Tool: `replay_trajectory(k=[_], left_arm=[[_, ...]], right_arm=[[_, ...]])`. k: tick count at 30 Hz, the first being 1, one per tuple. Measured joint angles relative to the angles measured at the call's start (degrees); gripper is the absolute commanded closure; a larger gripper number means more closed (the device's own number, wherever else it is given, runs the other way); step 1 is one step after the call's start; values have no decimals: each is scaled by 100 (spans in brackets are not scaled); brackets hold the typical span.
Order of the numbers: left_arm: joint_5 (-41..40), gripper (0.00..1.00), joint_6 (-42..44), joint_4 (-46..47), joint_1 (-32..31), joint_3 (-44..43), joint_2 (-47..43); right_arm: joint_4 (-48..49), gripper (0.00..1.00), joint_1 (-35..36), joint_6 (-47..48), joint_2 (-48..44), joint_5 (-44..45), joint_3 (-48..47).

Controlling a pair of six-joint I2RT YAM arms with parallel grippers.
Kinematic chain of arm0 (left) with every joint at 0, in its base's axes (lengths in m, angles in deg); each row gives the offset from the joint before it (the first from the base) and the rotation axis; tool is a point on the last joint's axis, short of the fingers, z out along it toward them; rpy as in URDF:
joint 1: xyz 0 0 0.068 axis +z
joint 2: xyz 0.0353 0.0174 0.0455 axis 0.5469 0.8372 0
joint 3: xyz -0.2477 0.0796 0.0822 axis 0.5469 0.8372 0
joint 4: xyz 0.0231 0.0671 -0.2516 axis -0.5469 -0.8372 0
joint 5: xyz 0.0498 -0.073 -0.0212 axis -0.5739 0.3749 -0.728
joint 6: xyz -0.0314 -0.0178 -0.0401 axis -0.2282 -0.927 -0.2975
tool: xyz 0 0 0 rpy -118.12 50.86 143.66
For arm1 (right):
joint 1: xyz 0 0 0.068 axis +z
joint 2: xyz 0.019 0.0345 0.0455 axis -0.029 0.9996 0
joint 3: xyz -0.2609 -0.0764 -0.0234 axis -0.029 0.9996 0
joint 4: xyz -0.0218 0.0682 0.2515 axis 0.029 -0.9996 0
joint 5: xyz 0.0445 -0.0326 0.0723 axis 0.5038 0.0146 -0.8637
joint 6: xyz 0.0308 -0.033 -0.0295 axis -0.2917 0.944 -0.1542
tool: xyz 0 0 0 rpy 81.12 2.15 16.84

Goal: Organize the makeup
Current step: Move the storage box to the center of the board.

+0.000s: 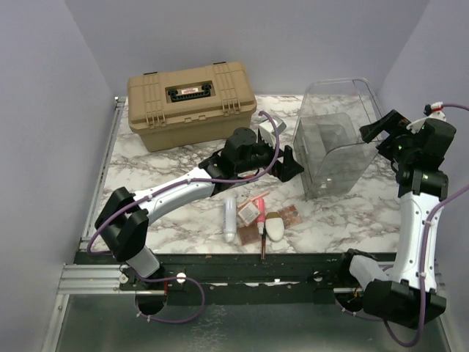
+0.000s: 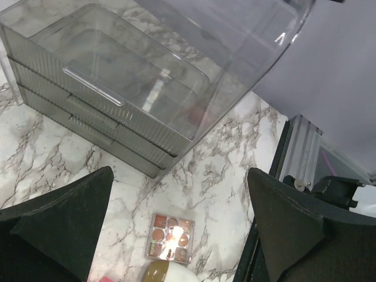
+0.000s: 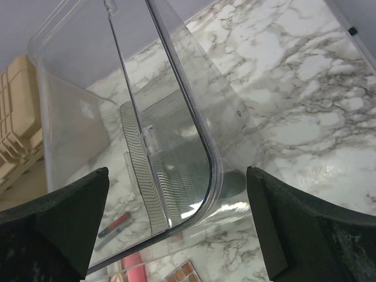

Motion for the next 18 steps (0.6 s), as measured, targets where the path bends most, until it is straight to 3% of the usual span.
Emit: replay_trajectory(k=[10,18], left_arm=[[-24,1,4,0,2,52,-131],[46,1,55,-4,-9,-365,175]], right_arm=[[153,0,37,590,986,-542,-691],[-269,0,74,684,949,127,-1043]])
